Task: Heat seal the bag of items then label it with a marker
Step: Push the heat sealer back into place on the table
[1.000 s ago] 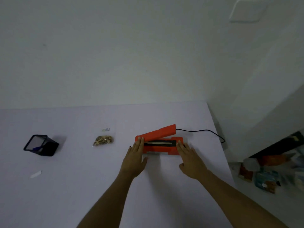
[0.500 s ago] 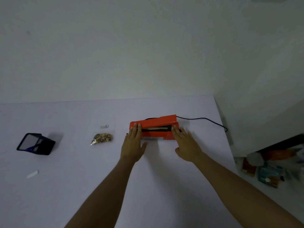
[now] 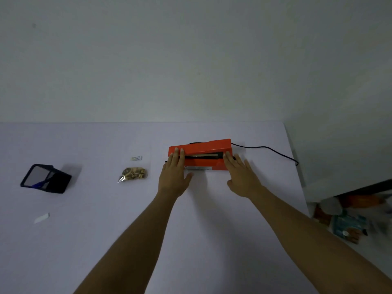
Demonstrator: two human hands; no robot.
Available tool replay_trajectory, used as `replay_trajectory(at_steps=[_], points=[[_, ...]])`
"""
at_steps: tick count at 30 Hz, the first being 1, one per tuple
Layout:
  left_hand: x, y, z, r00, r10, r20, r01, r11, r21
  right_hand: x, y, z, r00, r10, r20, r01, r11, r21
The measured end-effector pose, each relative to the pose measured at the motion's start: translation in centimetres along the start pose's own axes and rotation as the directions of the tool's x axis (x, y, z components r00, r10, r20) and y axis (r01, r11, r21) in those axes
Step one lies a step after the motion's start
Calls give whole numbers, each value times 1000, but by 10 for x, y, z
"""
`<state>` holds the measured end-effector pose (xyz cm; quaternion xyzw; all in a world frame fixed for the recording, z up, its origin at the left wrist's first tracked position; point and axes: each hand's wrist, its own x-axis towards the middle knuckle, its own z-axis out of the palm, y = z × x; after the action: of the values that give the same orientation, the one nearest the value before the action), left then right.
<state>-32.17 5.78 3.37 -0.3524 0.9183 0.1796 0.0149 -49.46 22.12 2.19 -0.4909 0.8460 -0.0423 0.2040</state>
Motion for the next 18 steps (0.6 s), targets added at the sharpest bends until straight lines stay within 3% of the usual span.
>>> replay_trajectory(at_steps=[18], points=[[-1,-10,-8,997,79,16,-79,996,28,-36,-36,16,999,39,-38,-42,997,-68]])
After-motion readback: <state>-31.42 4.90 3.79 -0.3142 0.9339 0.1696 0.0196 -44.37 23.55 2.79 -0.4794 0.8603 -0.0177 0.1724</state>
